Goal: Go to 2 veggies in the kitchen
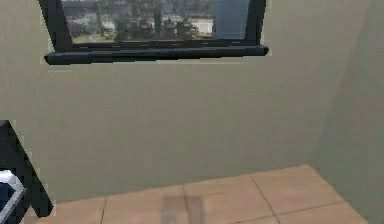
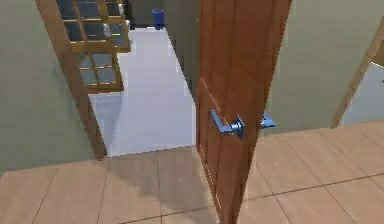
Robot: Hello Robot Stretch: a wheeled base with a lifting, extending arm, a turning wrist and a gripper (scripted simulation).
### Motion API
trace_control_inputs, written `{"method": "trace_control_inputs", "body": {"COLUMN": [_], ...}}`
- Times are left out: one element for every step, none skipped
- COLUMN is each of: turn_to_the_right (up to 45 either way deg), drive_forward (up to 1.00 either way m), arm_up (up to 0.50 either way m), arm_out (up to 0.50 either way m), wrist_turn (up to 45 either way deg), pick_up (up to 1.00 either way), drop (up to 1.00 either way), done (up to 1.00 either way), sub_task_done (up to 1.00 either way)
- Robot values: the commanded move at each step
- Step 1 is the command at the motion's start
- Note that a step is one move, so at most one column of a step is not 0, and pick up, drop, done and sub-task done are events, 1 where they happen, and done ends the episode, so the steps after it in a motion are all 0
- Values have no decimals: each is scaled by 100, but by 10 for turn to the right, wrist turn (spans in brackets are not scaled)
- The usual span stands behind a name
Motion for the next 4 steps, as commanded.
{"method": "trace_control_inputs", "body": {"turn_to_the_right": [450,270,0,60], "drive_forward": [0,0,45,0], "arm_up": [0,0,0,0], "arm_out": [0,0,0,0], "wrist_turn": [0,0,0,0], "pick_up": [0,0,0,0], "drop": [0,0,0,0], "done": [0,0,0,0], "sub_task_done": [0,0,0,0]}}
